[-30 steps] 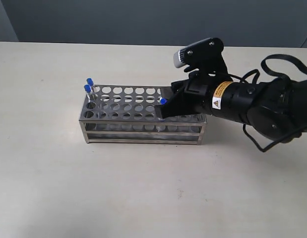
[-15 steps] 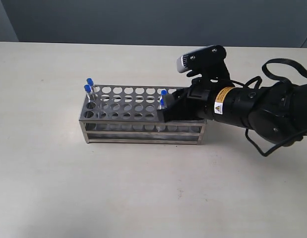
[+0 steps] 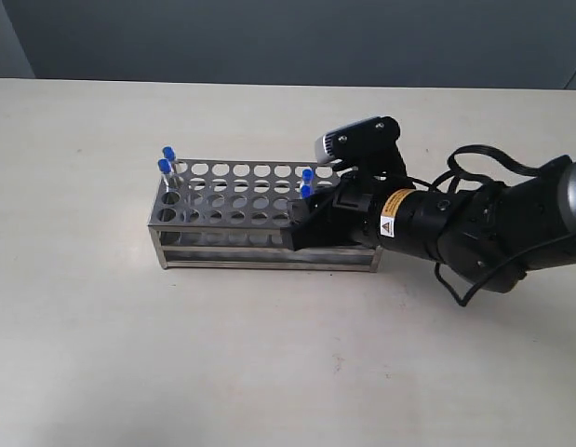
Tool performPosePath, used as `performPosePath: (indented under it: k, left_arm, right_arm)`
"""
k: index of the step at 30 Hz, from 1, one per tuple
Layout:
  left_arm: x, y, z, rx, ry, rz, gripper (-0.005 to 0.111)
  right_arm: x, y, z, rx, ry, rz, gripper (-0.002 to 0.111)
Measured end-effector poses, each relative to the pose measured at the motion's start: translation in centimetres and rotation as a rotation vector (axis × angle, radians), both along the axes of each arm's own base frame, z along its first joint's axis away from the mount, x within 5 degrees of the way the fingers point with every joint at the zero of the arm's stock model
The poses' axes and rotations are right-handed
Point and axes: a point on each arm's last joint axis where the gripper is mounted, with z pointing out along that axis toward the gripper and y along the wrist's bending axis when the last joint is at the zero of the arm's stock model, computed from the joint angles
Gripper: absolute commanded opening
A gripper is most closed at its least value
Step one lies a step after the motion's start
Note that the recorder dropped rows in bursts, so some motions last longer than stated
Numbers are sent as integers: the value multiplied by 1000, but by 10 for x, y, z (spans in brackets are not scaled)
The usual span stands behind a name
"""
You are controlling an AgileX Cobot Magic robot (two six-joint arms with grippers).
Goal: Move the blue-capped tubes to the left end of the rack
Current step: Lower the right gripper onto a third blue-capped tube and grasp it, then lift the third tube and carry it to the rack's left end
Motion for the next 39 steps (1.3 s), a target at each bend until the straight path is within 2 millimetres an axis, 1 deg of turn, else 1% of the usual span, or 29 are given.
performPosePath:
  k: [8, 12, 16, 17, 19, 22, 23, 30, 31, 33, 35, 39]
  left_arm:
    - [0, 0, 0, 0, 0, 0, 1]
    - [0, 0, 0, 0, 0, 0, 1]
    - [0, 0, 0, 0, 0, 0, 1]
    - [0, 0, 0, 0, 0, 0, 1]
    - [0, 0, 0, 0, 0, 0, 1]
    - [0, 0, 0, 0, 0, 0, 1]
    - [0, 0, 0, 0, 0, 0, 1]
    - [0, 0, 0, 0, 0, 0, 1]
    - [0, 0, 0, 0, 0, 0, 1]
    - [0, 0, 0, 0, 0, 0, 1]
    - [0, 0, 0, 0, 0, 0, 1]
    - [0, 0, 0, 0, 0, 0, 1]
  right_arm:
    - [1, 1, -2, 23, -3, -11, 43]
    - [2, 2, -2, 35, -27, -1, 39]
    - [3, 4, -6, 50, -34, 0, 35]
    - [4, 4, -6, 54, -36, 0, 33]
    - [4, 5, -8, 59, -35, -5, 24]
    - [5, 4, -9, 60, -34, -10, 6]
    - [5, 4, -9, 61, -33, -14, -1]
    - [5, 3, -8, 59, -27, -25, -1]
    - [5, 3, -6, 53, -26, -24, -1]
    - [3, 1, 3, 43, -30, -23, -1]
    - [-1, -2, 23, 41, -56, -16, -1]
    - [-7, -6, 47, 43, -109, 12, -1]
